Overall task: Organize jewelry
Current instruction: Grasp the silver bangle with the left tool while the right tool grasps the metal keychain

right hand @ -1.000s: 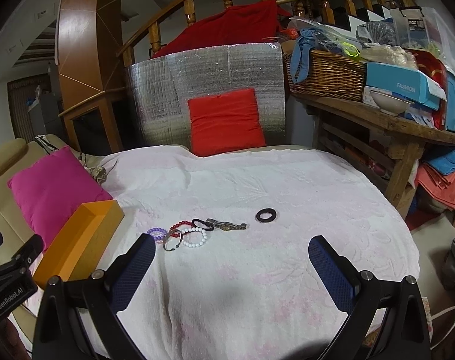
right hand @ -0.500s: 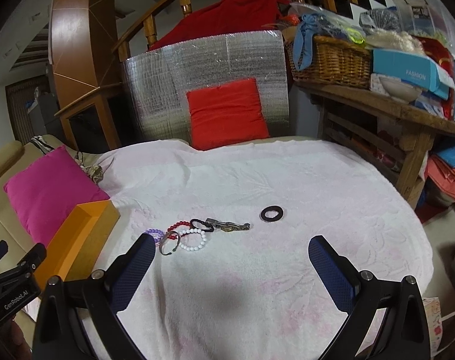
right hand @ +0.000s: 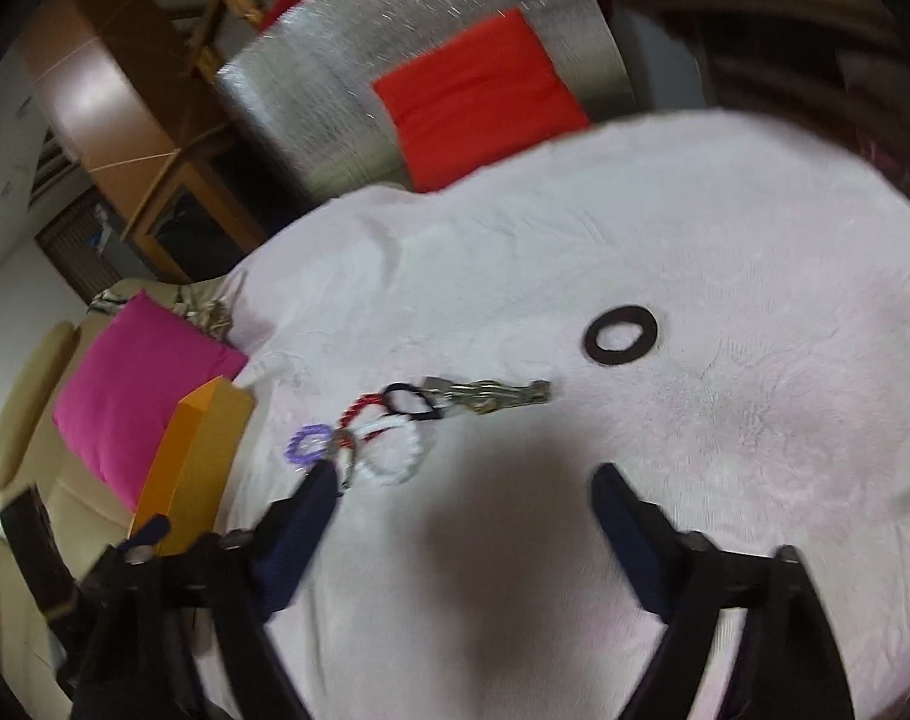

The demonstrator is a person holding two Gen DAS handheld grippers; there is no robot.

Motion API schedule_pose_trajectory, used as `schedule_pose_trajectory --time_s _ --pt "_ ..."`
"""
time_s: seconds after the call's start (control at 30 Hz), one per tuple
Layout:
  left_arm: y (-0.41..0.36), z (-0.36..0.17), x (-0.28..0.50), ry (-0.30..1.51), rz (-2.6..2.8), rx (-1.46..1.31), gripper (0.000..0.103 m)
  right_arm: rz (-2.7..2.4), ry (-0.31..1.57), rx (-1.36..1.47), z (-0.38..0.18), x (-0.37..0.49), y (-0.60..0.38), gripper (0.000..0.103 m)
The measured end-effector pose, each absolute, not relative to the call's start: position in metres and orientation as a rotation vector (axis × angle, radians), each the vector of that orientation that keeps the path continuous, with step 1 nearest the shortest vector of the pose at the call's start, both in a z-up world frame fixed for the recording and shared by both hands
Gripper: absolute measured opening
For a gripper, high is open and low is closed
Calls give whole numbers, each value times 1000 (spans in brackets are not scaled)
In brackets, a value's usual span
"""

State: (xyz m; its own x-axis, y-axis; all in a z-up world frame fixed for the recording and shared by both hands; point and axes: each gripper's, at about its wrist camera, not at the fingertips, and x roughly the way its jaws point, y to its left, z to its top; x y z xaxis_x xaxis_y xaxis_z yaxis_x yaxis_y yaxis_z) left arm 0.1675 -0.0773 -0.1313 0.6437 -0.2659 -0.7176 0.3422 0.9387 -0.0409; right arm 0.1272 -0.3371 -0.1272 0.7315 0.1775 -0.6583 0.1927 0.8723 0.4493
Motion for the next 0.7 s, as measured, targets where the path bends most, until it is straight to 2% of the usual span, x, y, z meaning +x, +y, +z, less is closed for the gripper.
schedule_pose_trajectory --time_s 0.07,0.23,0.3,0.37,0.47,0.6,0.67,0.7 --pt "-89 -143 179 826 -372 132 103 -5 792 577 -138 141 -350 67" --pt "-112 -173 210 930 -395 177 103 49 865 732 -163 173 -366 63" --pt "-117 -179 219 951 -408 170 97 83 901 781 -170 186 -367 62" --pt "-119 -183 228 976 -421 153 79 111 923 863 -180 198 -368 62" --pt "-120 -189 238 1020 -448 147 69 122 959 939 -189 212 -366 62" --pt "-124 -192 241 1041 -505 138 63 72 983 963 -194 228 -362 62" --pt "-127 -195 245 1059 -536 121 49 40 974 992 -197 232 -365 62" --pt "-127 -196 247 1066 -544 105 49 22 969 1009 -198 234 -365 63"
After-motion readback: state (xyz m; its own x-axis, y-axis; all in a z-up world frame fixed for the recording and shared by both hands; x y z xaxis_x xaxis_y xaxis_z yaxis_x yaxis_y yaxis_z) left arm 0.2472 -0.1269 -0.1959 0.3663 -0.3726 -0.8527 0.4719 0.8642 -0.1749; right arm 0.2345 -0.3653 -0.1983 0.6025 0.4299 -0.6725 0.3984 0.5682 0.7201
